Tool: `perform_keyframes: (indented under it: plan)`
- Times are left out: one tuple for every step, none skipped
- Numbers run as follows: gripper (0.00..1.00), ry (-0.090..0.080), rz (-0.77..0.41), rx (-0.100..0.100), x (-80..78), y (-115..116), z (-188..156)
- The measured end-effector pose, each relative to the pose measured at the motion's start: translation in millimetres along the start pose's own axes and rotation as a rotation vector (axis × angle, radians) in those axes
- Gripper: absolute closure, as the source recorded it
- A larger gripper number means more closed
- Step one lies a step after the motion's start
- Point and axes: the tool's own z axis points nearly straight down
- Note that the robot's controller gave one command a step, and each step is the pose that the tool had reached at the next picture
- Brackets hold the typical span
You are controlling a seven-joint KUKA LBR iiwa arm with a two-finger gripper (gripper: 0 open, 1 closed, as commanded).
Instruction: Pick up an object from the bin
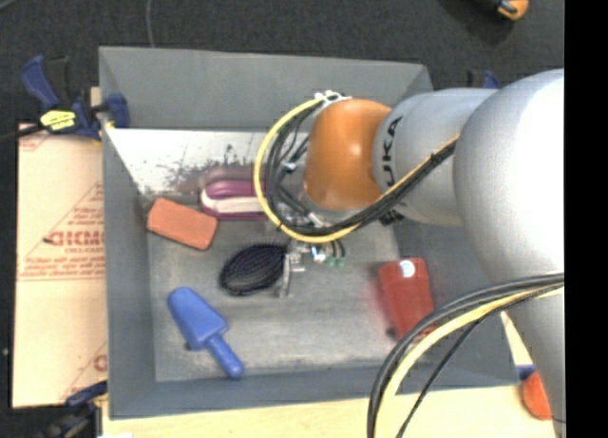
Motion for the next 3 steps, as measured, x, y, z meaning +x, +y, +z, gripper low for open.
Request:
perform_keyframes:
  plan:
    - [0.00, 0.018, 0.060, -0.001, -20.2, 46, 3]
    - [0.00, 0.022, 0.003, 0.002, -38.6, 44, 0]
    - [0.00, 0.029, 0.024, 0.002, -39.7, 46, 0]
